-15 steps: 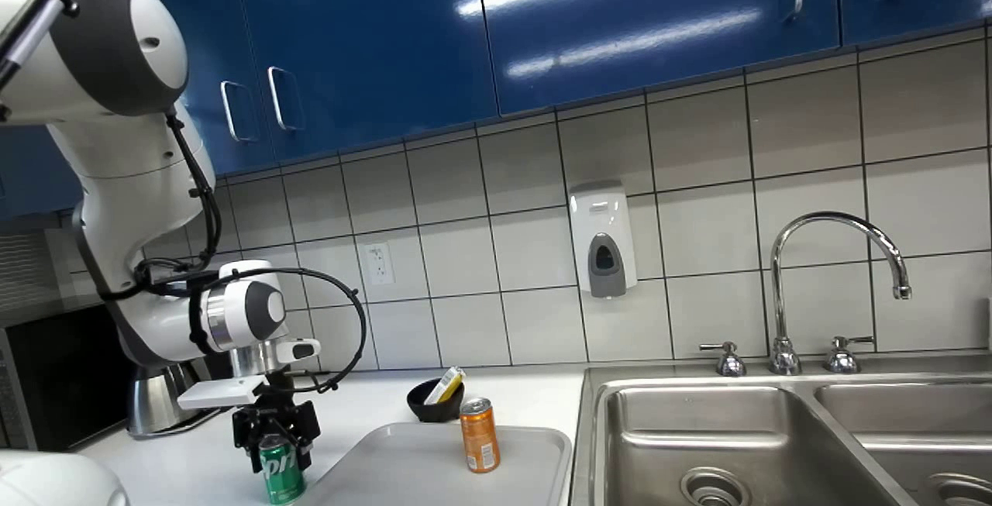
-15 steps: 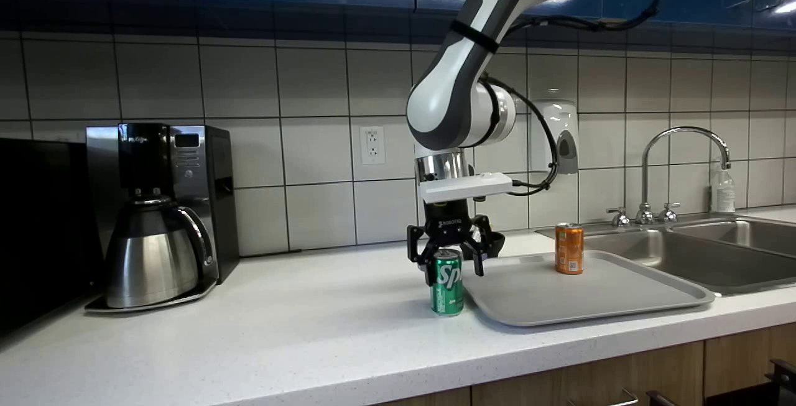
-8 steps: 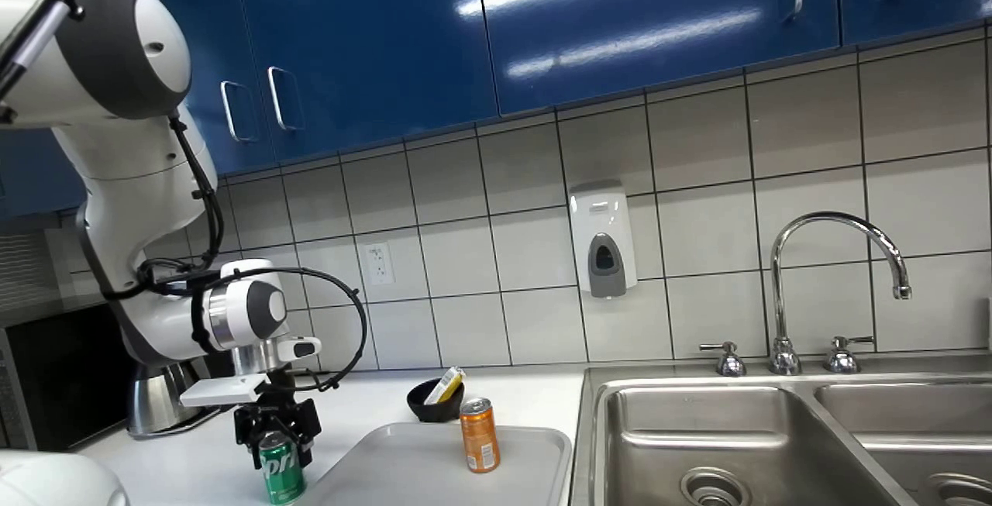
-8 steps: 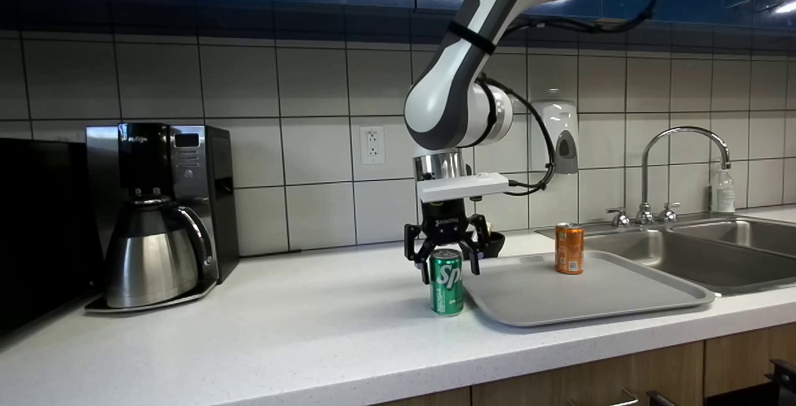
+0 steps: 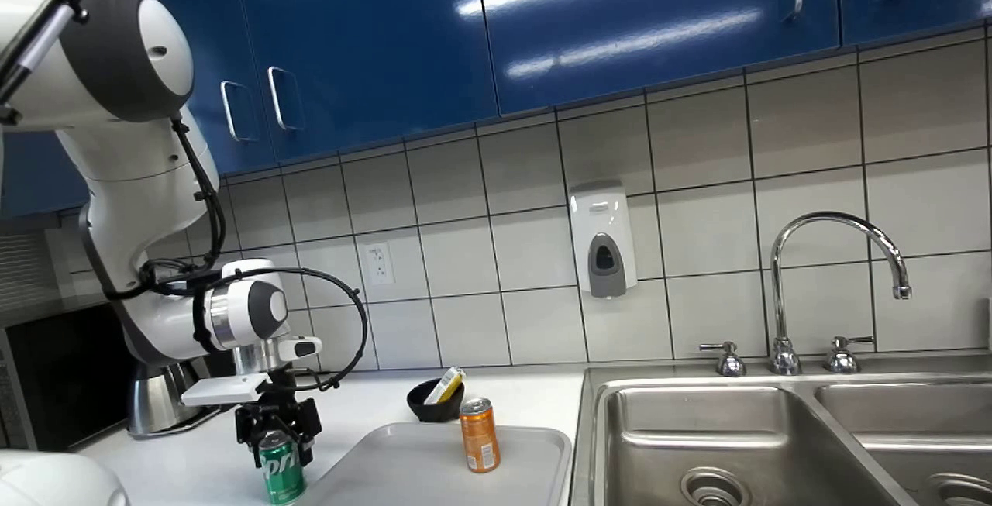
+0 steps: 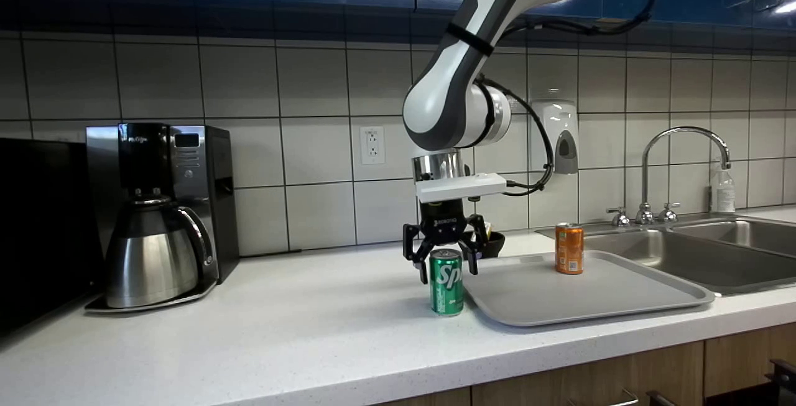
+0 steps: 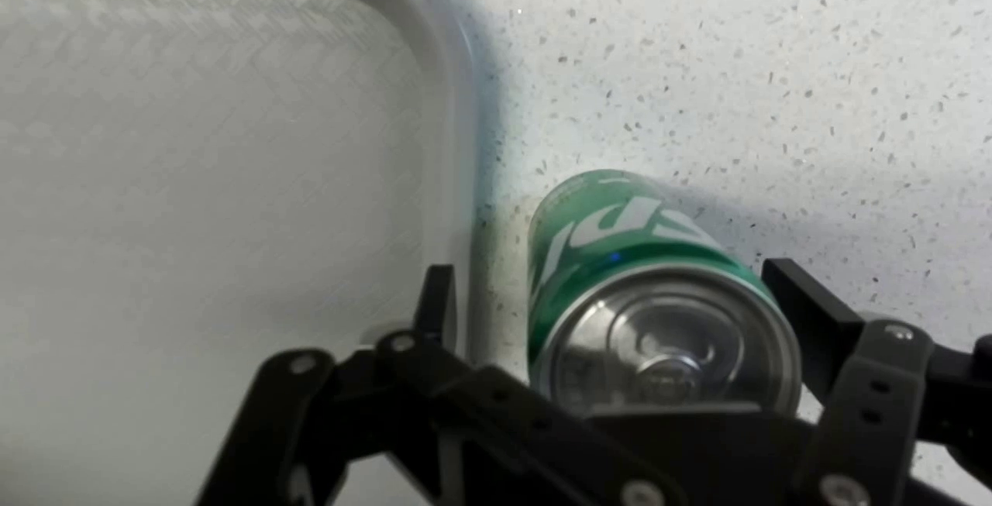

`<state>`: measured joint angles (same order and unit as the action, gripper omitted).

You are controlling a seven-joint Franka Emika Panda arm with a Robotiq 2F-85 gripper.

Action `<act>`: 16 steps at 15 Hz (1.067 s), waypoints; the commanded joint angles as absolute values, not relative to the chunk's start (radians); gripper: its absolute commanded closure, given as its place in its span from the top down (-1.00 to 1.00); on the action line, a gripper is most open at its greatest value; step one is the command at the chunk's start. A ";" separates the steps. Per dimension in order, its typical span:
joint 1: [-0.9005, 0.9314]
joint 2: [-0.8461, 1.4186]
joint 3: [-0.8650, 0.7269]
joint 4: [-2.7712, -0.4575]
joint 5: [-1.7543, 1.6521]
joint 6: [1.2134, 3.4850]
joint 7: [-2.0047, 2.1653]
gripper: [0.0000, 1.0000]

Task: Pick up the orange can and place it on the gray tray, pick up the green can and place it on the gray tray

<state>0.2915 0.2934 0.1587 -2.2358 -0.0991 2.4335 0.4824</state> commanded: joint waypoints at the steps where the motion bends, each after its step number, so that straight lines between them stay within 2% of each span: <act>1: 0.300 0.292 0.150 -2.235 -0.094 2.431 0.478 1.00; 15: 0.304 0.293 0.147 -2.236 -0.102 2.433 0.485 1.00; 16: 0.304 0.294 0.147 -2.236 -0.103 2.435 0.482 0.50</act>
<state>0.2915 0.2957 0.1586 -2.2358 -0.0992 2.4335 0.4824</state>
